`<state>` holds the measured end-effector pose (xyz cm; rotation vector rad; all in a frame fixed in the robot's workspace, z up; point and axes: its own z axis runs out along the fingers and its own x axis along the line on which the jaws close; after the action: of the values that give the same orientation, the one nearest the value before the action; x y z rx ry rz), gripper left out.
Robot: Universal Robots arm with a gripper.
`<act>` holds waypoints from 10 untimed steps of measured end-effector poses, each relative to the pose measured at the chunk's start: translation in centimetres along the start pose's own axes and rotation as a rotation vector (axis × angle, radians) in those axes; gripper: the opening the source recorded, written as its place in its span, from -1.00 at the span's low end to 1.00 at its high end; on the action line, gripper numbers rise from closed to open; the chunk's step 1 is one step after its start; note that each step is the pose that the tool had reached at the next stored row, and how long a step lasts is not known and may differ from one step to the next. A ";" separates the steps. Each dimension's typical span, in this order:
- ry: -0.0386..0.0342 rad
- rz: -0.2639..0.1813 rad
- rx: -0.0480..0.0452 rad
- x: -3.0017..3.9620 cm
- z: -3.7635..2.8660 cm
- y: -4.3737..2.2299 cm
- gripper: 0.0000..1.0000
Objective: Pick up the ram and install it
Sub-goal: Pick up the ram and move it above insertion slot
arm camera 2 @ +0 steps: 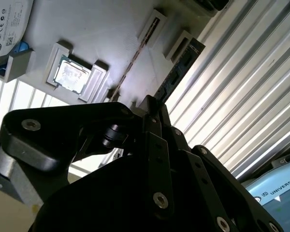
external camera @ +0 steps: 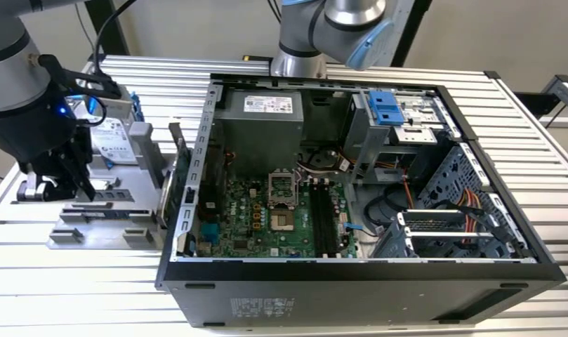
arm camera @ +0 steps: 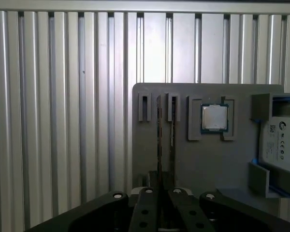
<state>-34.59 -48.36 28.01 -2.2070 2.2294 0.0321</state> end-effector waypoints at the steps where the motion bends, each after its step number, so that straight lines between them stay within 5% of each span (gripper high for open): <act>1: 0.0000 0.000 0.0000 0.00 -0.04 0.00 -1.00; 10: 0.0000 0.000 0.0004 0.00 -0.28 0.00 -1.00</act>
<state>-34.59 -48.36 28.29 -2.2068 2.2291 0.0317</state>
